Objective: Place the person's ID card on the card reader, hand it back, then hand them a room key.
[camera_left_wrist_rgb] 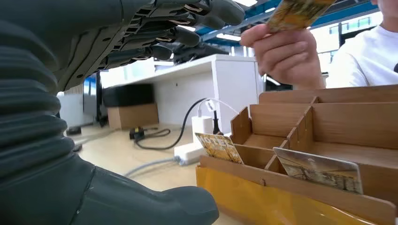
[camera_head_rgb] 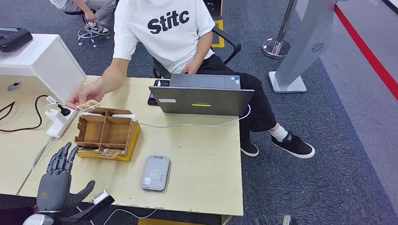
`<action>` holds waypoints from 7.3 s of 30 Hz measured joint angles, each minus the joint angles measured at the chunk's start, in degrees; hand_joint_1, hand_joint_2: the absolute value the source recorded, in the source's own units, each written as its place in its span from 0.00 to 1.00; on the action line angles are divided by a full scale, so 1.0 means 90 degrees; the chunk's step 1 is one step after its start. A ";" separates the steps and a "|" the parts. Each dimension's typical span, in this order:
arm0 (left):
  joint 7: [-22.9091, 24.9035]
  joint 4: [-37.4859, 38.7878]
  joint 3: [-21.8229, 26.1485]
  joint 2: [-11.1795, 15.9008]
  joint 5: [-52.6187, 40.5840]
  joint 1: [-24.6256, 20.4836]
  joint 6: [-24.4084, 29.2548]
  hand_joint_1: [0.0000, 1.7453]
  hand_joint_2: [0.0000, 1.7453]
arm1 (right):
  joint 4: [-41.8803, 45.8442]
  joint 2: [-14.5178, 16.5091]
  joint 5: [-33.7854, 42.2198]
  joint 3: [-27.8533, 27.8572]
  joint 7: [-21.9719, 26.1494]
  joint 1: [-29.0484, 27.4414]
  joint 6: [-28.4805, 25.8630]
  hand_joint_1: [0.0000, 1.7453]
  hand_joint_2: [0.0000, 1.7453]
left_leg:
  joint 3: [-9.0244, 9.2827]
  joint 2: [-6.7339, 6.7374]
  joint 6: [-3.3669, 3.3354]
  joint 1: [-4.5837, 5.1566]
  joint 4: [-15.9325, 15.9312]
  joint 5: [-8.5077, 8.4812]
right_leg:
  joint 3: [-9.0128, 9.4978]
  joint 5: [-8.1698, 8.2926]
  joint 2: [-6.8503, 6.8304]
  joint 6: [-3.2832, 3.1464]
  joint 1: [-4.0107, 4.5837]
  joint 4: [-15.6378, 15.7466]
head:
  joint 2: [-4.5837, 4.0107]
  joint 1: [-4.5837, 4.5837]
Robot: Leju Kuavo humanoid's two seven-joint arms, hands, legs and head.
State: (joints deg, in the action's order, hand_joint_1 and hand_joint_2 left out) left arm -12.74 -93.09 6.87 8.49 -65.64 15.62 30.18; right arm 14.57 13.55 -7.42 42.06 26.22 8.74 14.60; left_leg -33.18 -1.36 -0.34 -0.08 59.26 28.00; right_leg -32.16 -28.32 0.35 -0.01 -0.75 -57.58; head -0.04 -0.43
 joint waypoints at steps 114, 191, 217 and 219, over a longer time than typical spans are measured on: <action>0.1049 0.2094 -0.3685 -0.0242 -0.2322 -0.2707 -0.0282 1.00 1.00 | -0.0072 0.0181 -0.0390 -0.1082 0.0420 0.0181 -0.0445 0.00 1.00 | -0.0001 -0.0003 0.0007 -0.0002 0.0009 -0.0018 | 0.0001 0.0020 0.0001 0.0000 0.0000 -0.0006 | 0.0000 0.0001; 0.0887 0.0651 -0.2608 0.0145 -0.1834 -0.1300 -0.1038 0.00 1.00 | -0.0072 0.0136 -0.0098 -0.1291 0.0596 0.0106 -0.0430 0.00 1.00 | -0.0012 0.0002 0.0003 0.0000 0.0010 -0.0021 | -0.0008 0.0027 0.0005 0.0003 0.0001 -0.0005 | 0.0000 0.0000; 0.0317 0.1165 -0.0582 0.0224 -0.1540 -0.0989 -0.0310 0.00 1.00 | -0.0072 0.0126 -0.0222 -0.1289 0.0575 0.0099 -0.0437 0.00 1.00 | -0.0013 0.0001 0.0003 -0.0001 0.0010 -0.0022 | -0.0008 0.0027 0.0004 0.0003 0.0000 -0.0005 | 0.0000 0.0001; 0.0262 0.1303 -0.0489 0.0212 -0.1646 -0.1064 -0.0220 0.00 1.00 | -0.0072 0.0126 -0.0265 -0.1297 0.0552 0.0101 -0.0437 0.00 1.00 | -0.0013 0.0000 0.0003 -0.0001 0.0010 -0.0022 | -0.0008 0.0027 0.0003 0.0003 0.0001 -0.0005 | 0.0000 0.0001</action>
State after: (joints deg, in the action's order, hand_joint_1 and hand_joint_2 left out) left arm -10.38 -81.36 2.47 10.39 -80.46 6.04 28.20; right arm 13.92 14.69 -9.80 30.39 31.19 9.64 10.67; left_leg -33.30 -1.37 -0.31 -0.09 59.35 27.80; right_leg -32.23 -28.08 0.37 0.02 -0.75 -57.62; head -0.04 -0.42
